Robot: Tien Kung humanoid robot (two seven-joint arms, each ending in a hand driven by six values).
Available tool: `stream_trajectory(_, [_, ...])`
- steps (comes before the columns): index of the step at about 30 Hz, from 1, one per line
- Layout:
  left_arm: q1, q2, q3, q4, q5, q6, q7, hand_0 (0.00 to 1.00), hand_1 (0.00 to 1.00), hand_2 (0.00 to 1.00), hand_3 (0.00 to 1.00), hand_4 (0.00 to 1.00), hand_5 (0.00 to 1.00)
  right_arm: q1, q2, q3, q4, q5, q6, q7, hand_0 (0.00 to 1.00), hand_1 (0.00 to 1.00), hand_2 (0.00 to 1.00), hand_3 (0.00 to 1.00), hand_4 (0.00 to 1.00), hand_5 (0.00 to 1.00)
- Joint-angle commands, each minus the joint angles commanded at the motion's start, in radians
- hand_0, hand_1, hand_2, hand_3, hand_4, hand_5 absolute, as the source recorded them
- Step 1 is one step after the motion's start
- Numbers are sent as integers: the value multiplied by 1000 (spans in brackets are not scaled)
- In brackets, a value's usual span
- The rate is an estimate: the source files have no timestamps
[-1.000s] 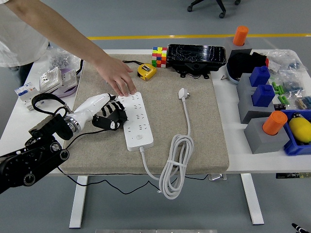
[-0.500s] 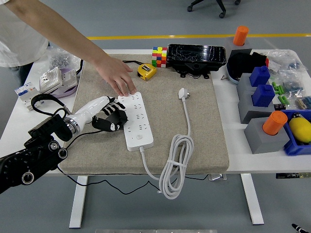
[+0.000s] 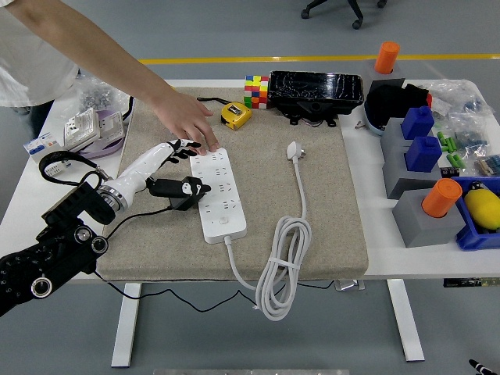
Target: Put the plug near the board,insert it into the board,press the button,pull the plug out
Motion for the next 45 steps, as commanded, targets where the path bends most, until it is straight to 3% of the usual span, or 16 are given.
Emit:
stream_trajectory(2, [27, 5, -27, -36, 9, 23, 15, 641, 711, 724, 751, 941, 446, 0, 0, 0, 1, -1, 0, 0, 652, 662, 662, 556, 910, 506])
stream_trajectory(5, [88, 20, -73, -115, 29, 39, 68, 641, 711, 724, 751, 941, 446, -1, 1, 2, 0, -2, 0, 0, 652, 662, 662, 556, 910, 506])
stream_trajectory(7, [128, 32, -95, -166, 48, 28, 122, 641, 711, 724, 751, 941, 446, -4, 2, 4, 0, -2, 1, 0, 652, 662, 662, 556, 910, 506])
stream_trajectory(8, [143, 36, -100, -186, 58, 24, 144, 685, 741, 735, 697, 840, 416, -4, 3, 5, 0, -3, 1, 0, 652, 662, 662, 556, 910, 506])
stream_trajectory(10, [176, 48, -110, -227, 82, 7, 190, 685, 741, 735, 697, 840, 416, -6, 4, 9, -1, -3, 0, 0, 652, 662, 662, 556, 910, 506])
stream_trajectory(16, [218, 61, -116, -276, 104, -30, 228, 680, 750, 734, 681, 808, 430, -7, 4, 14, 2, -6, 0, 0, 652, 662, 661, 556, 909, 506])
stream_trajectory(21, [218, 66, -105, -299, 108, -49, 234, 687, 753, 740, 679, 791, 419, -6, 2, 15, 5, -7, 0, 0, 652, 662, 661, 556, 910, 505])
stream_trajectory(30, [195, 60, -77, -291, 99, -65, 245, 690, 759, 749, 670, 775, 420, -6, 2, 17, 4, -7, 0, -1, 652, 662, 661, 556, 910, 505])
stream_trajectory(45, [142, 37, -37, -289, 86, -77, 246, 690, 755, 747, 669, 770, 424, -5, 0, 14, 6, -6, 1, 0, 650, 662, 660, 555, 910, 507])
